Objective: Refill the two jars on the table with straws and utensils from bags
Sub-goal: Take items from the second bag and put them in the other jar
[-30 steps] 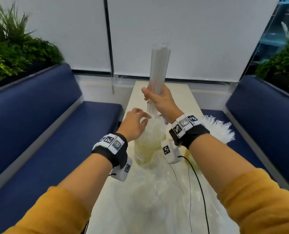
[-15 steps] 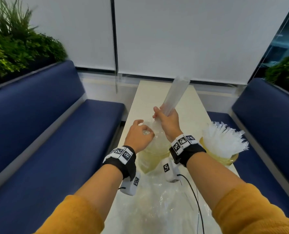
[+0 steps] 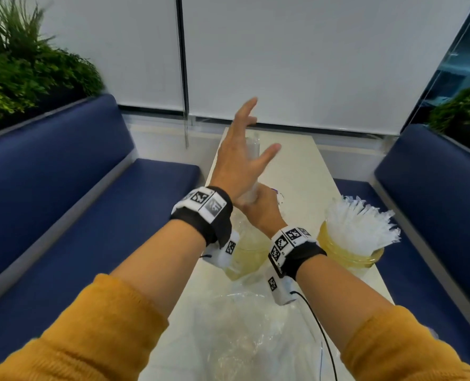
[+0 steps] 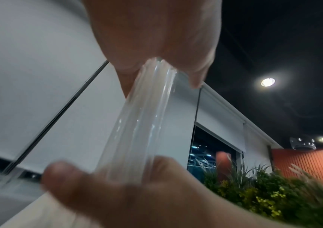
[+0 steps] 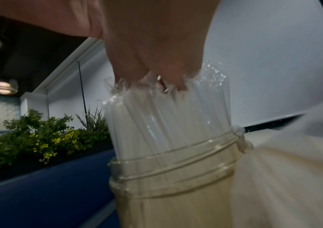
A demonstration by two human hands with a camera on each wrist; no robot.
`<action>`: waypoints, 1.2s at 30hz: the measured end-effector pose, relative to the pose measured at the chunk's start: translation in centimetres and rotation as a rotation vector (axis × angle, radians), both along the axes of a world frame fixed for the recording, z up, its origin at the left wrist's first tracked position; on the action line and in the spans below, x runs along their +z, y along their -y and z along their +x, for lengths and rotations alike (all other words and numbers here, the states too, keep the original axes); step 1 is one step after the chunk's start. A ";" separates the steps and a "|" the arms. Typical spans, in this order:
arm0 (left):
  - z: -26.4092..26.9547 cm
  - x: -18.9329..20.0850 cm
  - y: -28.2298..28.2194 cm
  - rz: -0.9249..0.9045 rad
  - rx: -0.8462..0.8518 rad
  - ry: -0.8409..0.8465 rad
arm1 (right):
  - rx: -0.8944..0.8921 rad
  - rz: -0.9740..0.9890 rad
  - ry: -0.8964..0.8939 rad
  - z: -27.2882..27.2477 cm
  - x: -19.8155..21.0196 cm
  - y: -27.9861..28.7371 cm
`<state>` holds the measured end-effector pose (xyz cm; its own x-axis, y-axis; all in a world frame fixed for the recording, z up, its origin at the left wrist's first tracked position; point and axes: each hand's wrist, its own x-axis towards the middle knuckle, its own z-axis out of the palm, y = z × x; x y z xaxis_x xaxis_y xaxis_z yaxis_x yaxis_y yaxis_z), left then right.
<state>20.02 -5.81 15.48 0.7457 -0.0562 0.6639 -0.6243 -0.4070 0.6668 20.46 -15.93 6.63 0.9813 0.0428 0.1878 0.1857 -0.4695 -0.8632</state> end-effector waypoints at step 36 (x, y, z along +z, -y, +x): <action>0.0 -9.5 0.4 1.103 0.004 -0.368 | -0.050 -0.189 0.033 -1.8 0.9 4.8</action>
<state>20.04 -6.24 5.95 0.8848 -0.4660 -0.0007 -0.4641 -0.8812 0.0903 18.64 -20.72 7.49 0.9765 0.0317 0.2132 0.1848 -0.6323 -0.7523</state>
